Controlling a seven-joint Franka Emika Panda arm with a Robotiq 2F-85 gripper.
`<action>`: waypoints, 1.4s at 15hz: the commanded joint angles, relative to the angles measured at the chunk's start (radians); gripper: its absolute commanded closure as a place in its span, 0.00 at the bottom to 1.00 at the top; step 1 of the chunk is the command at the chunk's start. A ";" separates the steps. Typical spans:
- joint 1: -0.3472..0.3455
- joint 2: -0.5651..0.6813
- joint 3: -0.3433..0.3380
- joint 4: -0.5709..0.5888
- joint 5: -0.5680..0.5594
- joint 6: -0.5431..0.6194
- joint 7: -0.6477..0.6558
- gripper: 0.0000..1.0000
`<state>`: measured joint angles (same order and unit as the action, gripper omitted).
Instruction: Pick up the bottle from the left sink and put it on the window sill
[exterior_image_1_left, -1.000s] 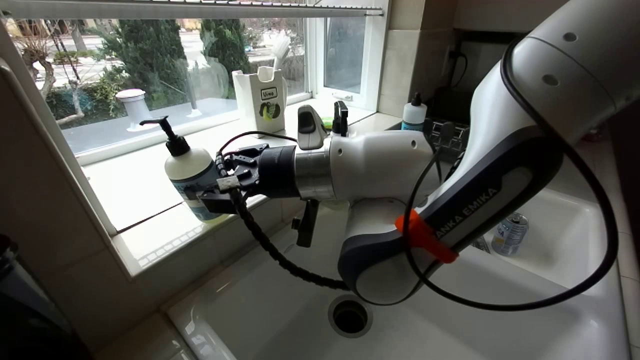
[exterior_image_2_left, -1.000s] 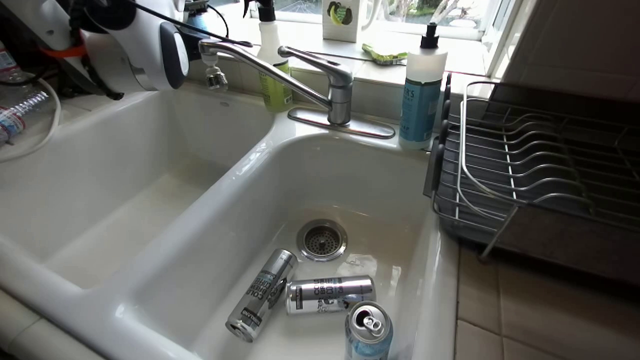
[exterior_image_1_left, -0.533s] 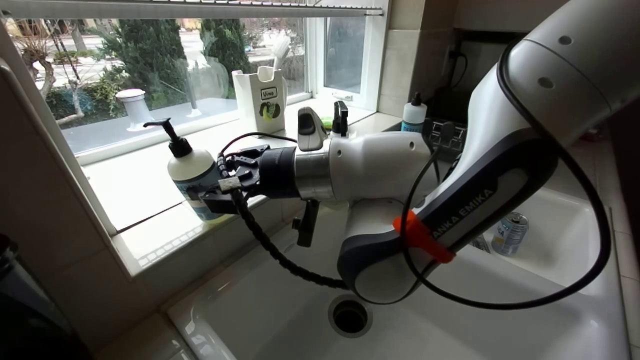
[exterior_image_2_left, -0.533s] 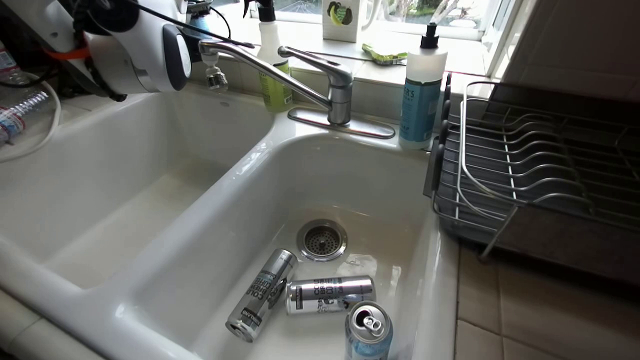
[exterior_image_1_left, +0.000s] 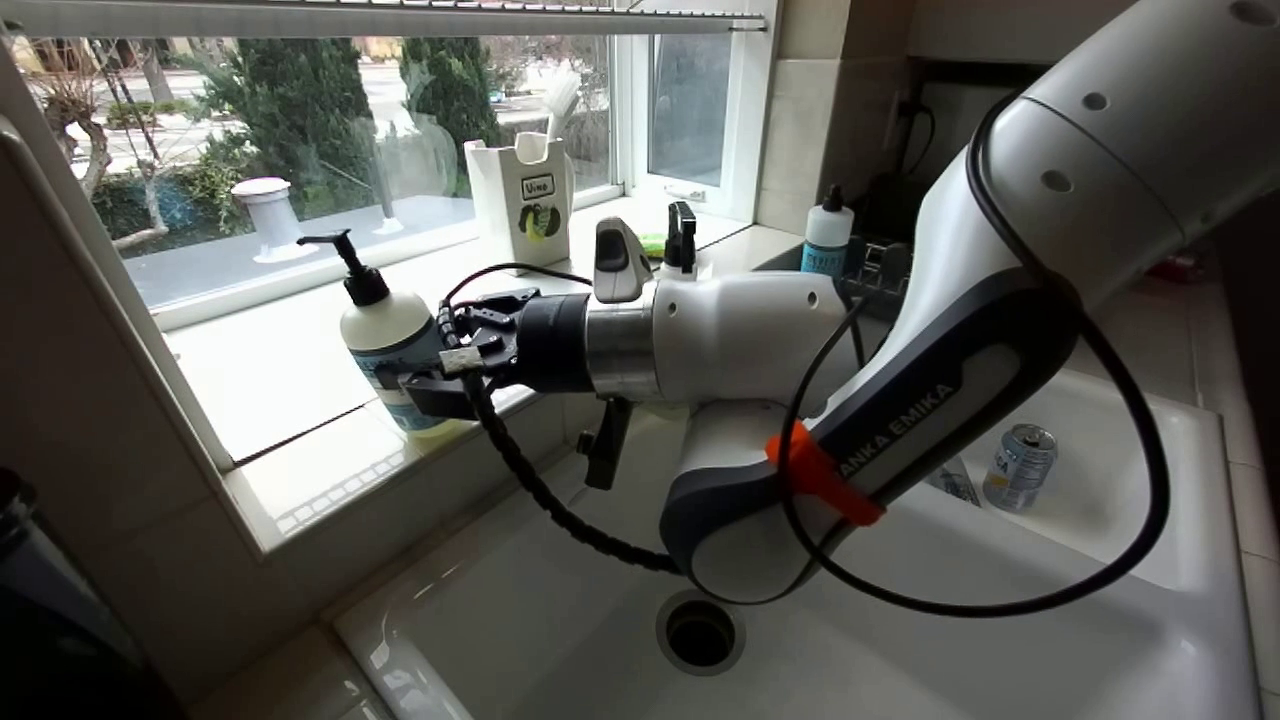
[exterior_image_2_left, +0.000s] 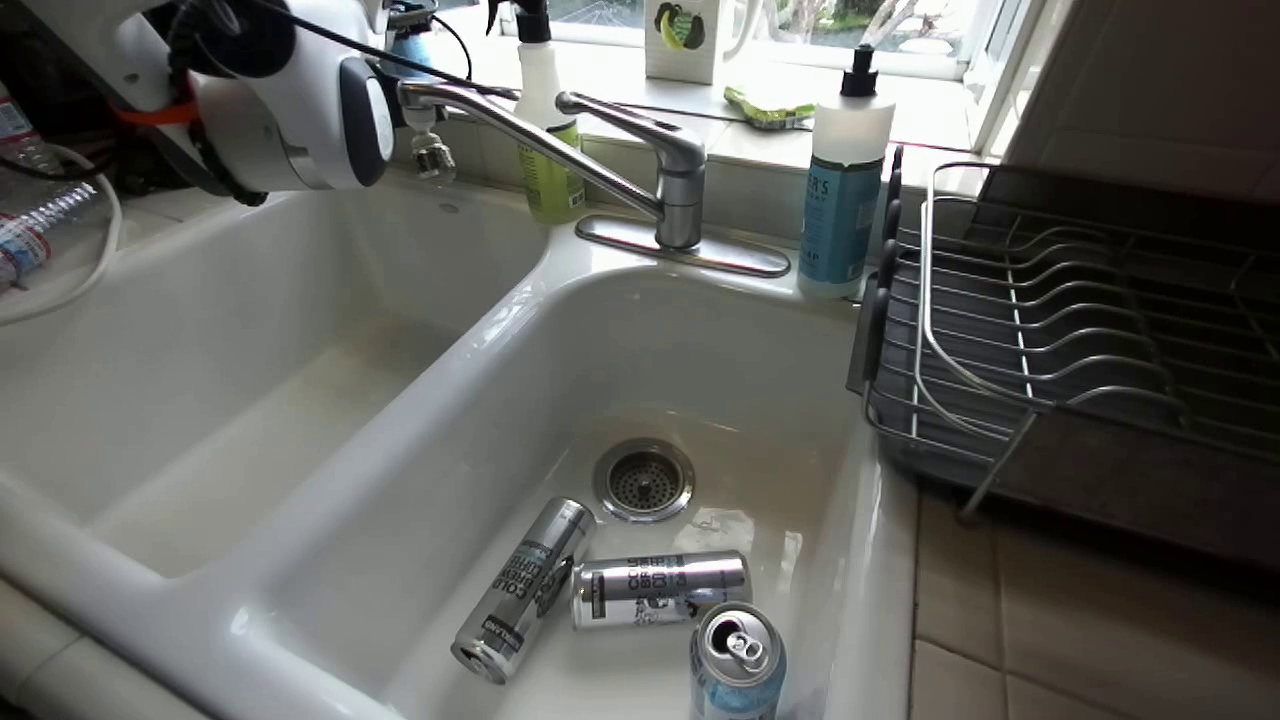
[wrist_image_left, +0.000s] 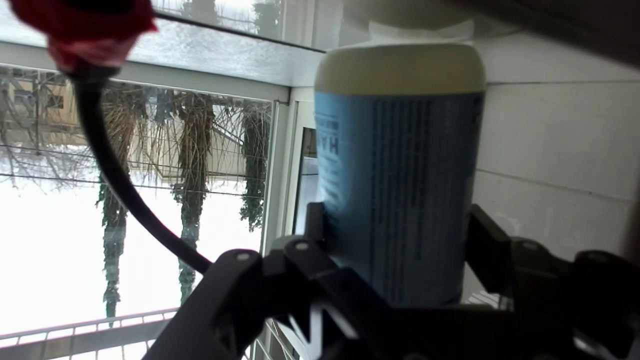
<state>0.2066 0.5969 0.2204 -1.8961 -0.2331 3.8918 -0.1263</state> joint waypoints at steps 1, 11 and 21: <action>0.029 0.022 -0.017 0.030 0.031 0.041 0.022 0.07; 0.092 -0.047 -0.034 -0.024 0.197 -0.027 0.003 0.00; 0.308 -0.225 -0.141 -0.190 0.640 -0.173 -0.339 0.00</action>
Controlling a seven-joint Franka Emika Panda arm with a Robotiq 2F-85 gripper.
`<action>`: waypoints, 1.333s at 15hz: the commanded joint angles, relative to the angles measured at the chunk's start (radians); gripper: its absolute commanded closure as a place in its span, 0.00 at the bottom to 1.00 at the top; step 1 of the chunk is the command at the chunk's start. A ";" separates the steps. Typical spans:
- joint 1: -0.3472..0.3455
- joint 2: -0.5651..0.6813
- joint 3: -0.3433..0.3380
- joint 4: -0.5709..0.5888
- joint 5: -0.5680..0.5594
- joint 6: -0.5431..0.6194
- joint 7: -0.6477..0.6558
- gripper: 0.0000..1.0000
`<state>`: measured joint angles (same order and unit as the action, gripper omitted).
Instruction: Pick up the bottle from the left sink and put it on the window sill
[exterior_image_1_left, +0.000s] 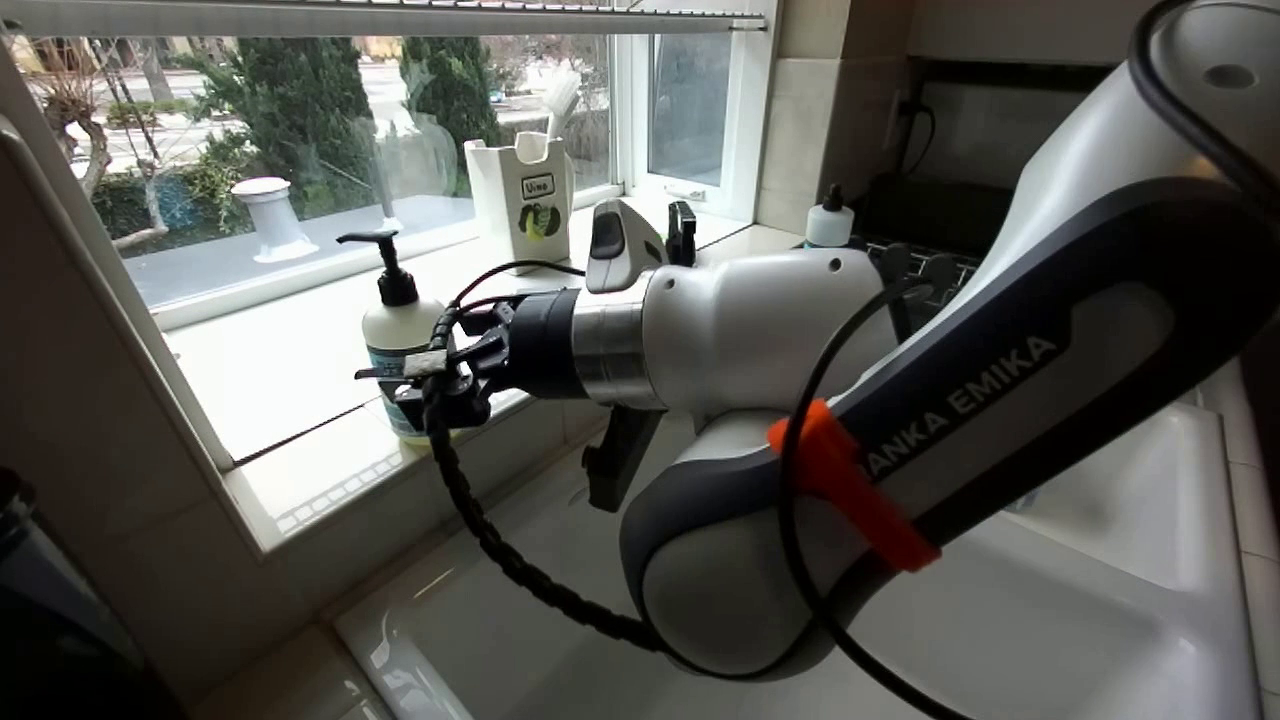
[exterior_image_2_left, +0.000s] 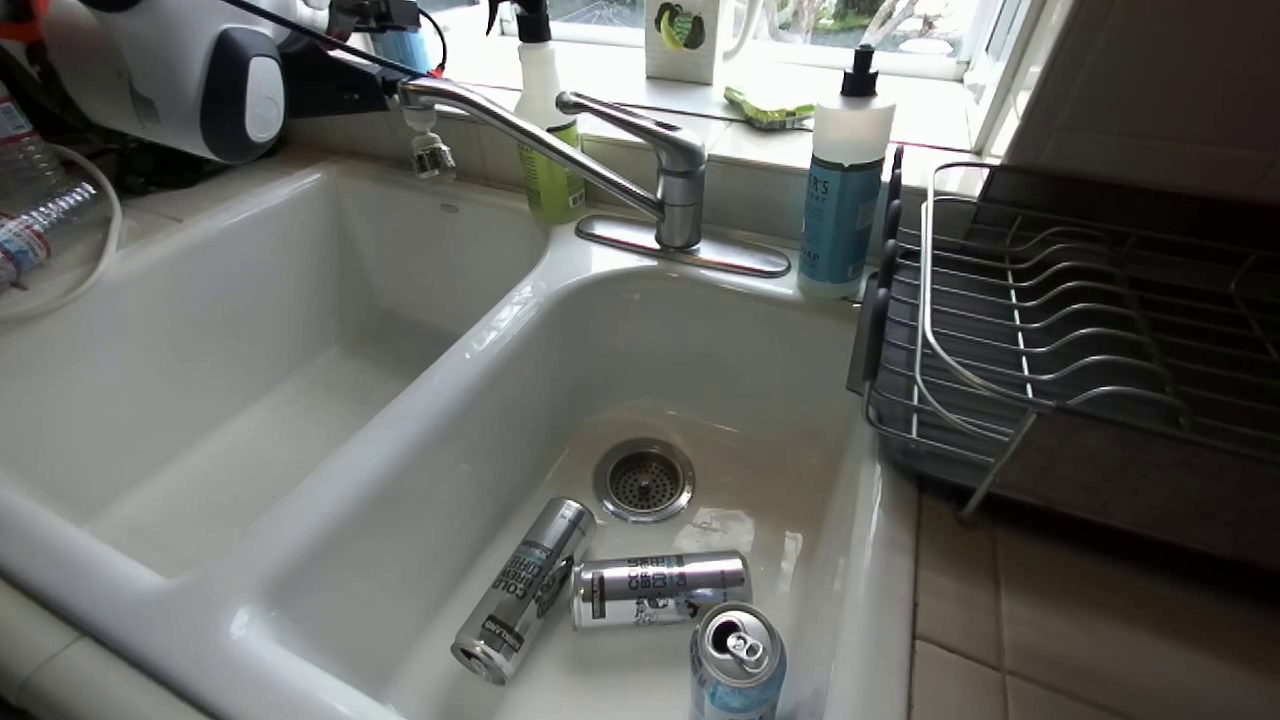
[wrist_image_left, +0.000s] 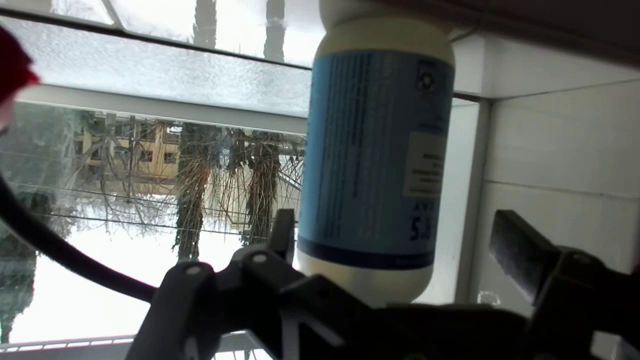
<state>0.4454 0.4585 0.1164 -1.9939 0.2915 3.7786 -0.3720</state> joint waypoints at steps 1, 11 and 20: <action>0.087 -0.103 -0.043 -0.108 0.149 -0.073 -0.126 0.00; 0.286 -0.284 -0.090 -0.231 0.583 -0.139 -0.579 0.00; 0.366 -0.366 -0.082 -0.218 1.050 -0.087 -1.180 0.00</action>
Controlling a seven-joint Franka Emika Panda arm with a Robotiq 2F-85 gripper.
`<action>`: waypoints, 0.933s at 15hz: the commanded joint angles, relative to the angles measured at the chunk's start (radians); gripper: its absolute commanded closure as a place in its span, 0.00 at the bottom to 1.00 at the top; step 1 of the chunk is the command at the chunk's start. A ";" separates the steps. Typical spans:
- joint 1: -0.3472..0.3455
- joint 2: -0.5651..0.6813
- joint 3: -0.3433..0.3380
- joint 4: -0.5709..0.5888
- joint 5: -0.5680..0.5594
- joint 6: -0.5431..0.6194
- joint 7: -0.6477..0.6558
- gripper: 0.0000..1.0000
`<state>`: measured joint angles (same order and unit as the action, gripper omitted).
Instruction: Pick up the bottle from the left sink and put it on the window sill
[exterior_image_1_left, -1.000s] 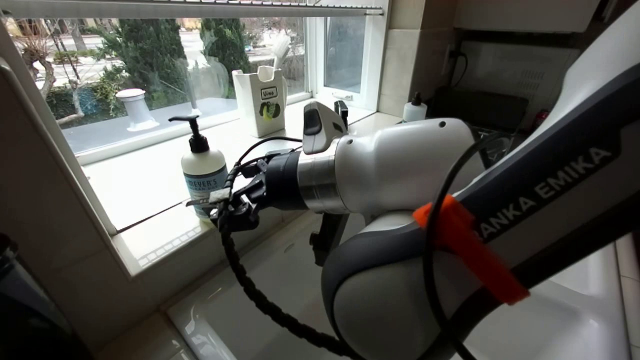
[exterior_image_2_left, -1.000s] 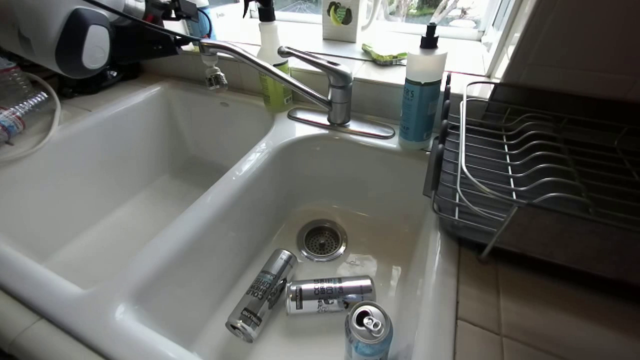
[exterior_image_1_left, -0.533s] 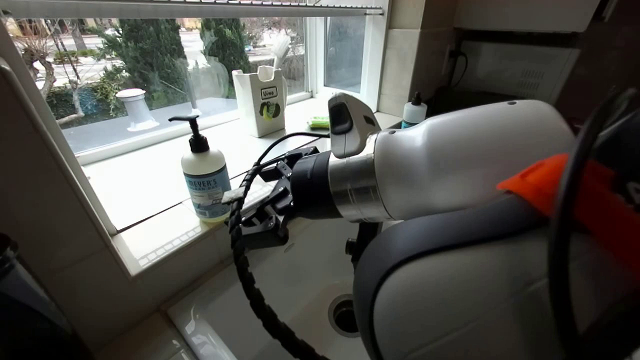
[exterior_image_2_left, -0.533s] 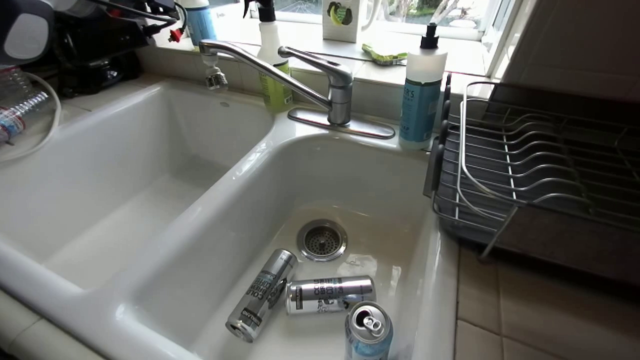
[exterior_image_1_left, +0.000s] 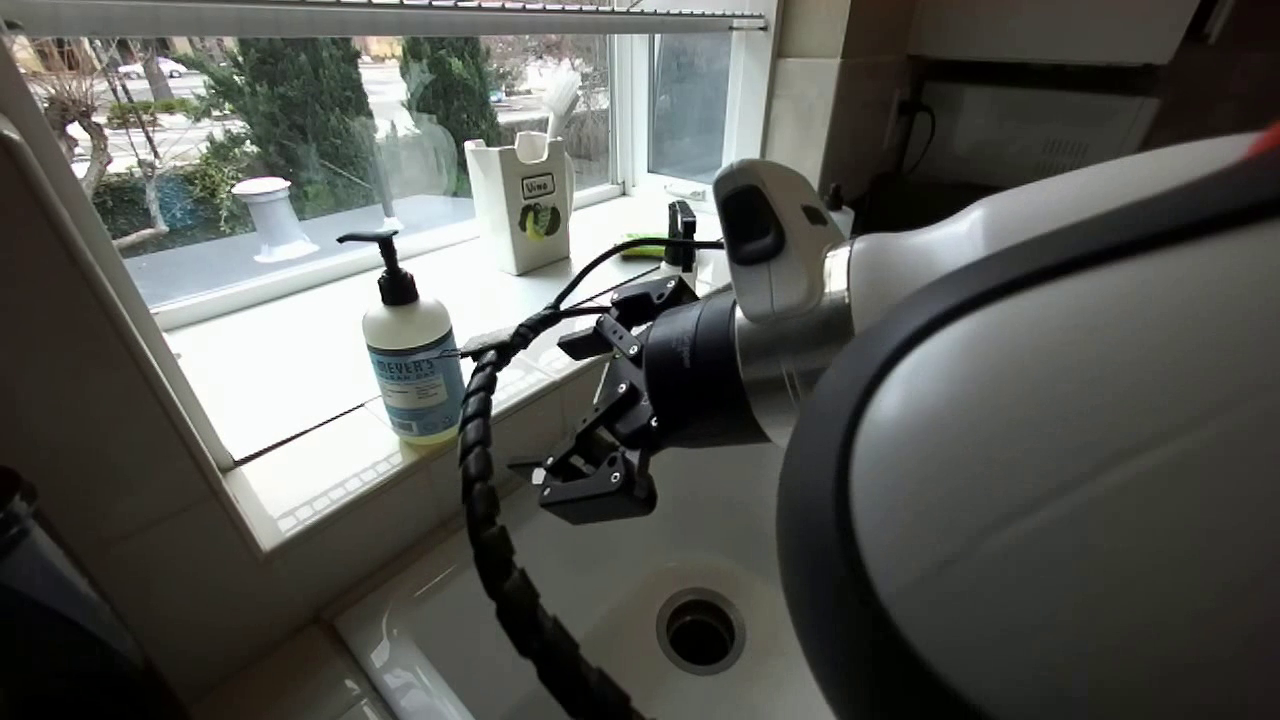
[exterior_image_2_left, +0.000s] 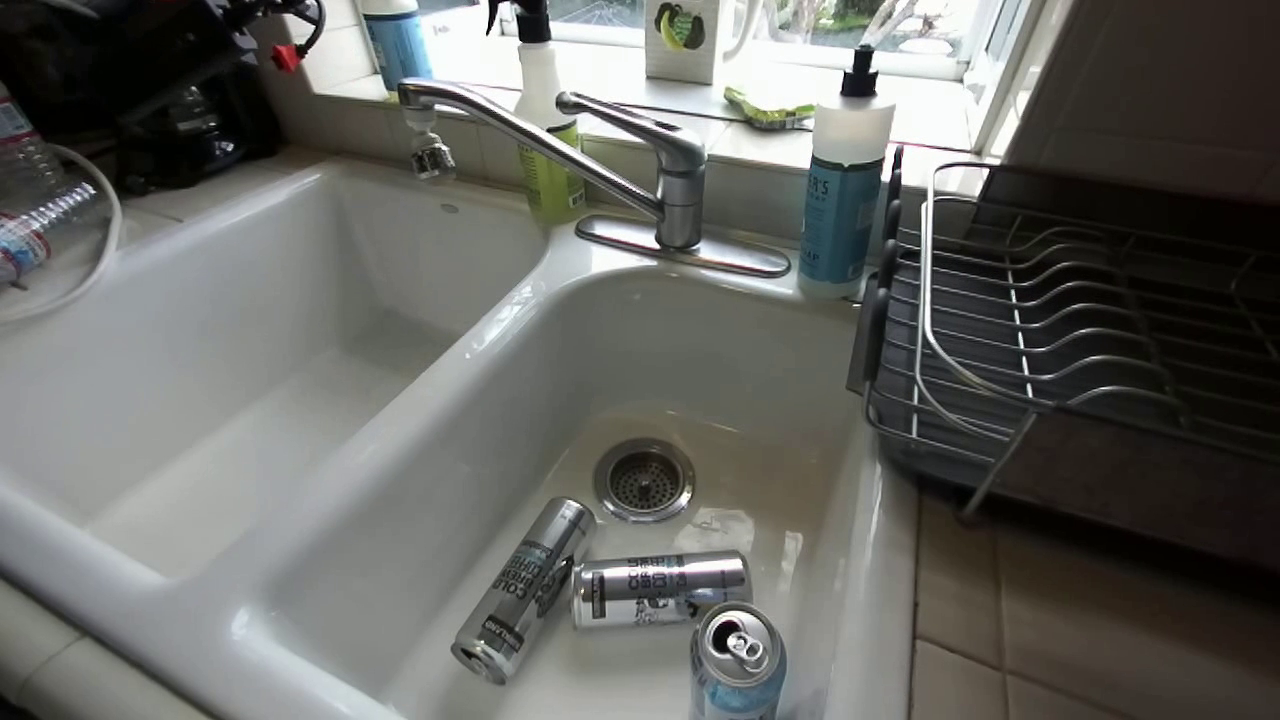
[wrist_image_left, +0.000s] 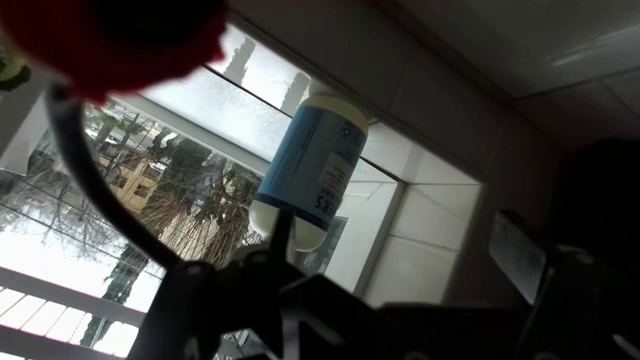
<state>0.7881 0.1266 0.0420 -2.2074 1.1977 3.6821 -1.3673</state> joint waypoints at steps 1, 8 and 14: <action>0.022 -0.036 -0.005 0.006 0.191 0.016 -0.246 0.00; 0.008 -0.030 0.004 0.119 0.426 0.058 -0.596 0.00; 0.005 -0.029 0.000 0.111 0.389 0.041 -0.560 0.00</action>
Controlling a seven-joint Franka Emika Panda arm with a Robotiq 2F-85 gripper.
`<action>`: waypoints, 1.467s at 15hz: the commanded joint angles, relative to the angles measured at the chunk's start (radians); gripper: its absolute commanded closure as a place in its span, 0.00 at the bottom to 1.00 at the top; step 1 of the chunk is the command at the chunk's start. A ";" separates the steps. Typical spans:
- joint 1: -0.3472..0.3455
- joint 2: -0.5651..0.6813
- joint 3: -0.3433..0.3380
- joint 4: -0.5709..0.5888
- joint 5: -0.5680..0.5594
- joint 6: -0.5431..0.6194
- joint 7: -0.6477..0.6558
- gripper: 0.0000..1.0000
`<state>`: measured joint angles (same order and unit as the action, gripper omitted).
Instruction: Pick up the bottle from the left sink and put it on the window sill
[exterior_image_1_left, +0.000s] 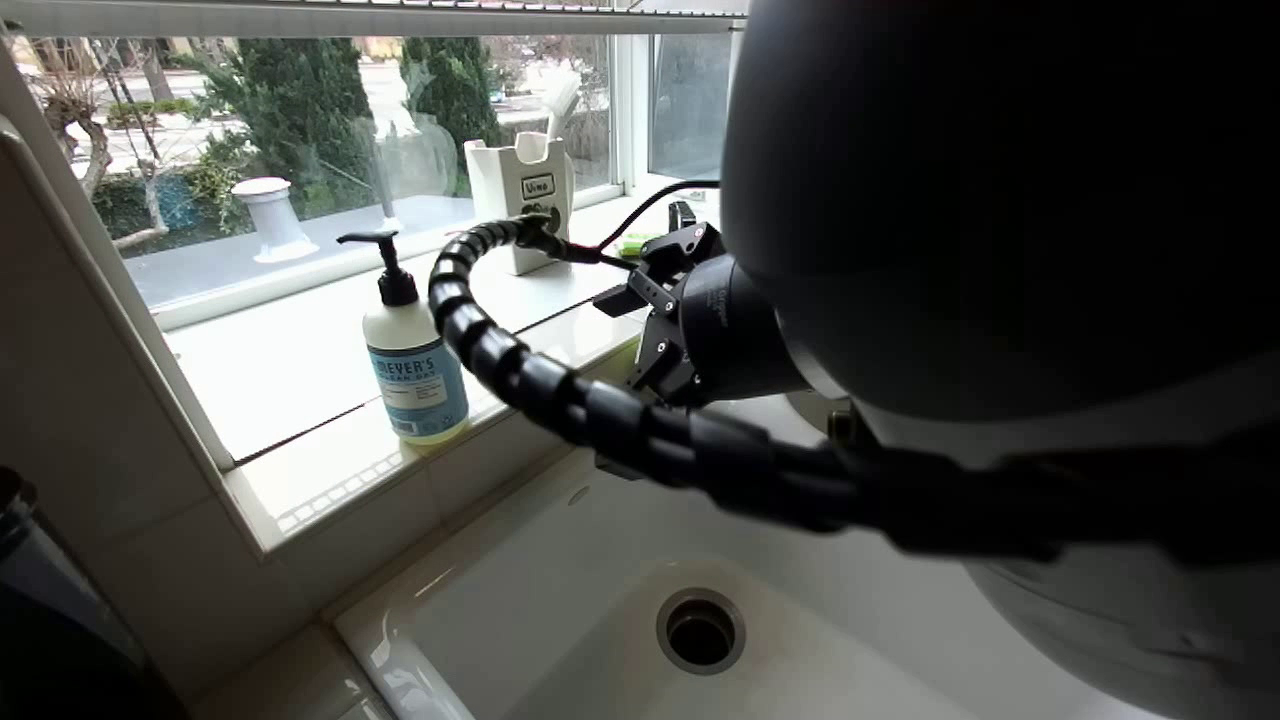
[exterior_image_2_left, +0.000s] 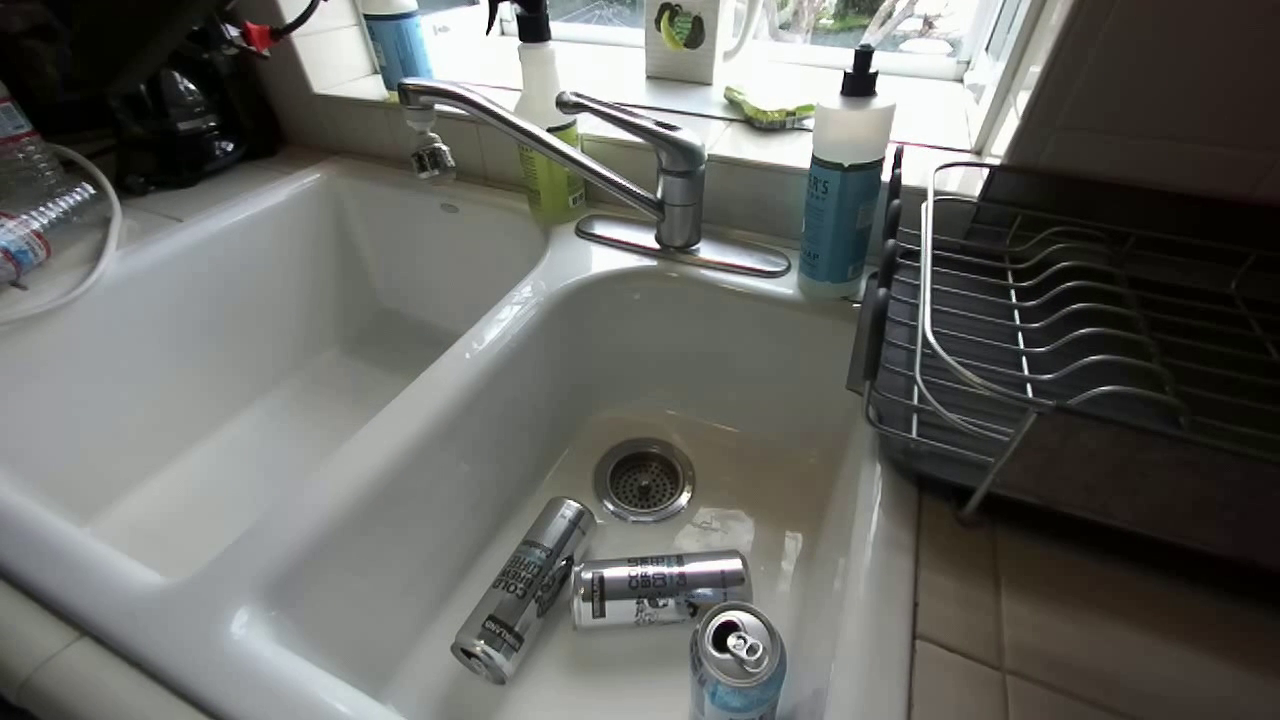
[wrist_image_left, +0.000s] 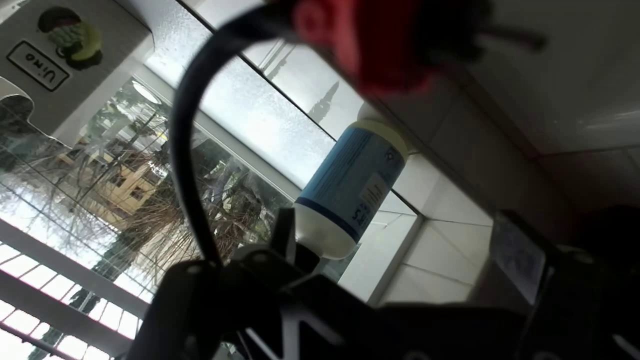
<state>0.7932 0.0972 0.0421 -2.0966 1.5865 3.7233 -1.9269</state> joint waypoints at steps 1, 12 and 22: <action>0.000 0.000 0.000 0.000 0.000 0.000 0.000 0.00; 0.013 0.007 0.009 0.011 -0.029 0.120 -0.063 0.00; 0.006 0.002 0.009 0.006 -0.034 0.103 -0.057 0.00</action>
<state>0.7996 0.0990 0.0510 -2.0911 1.5527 3.8260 -1.9843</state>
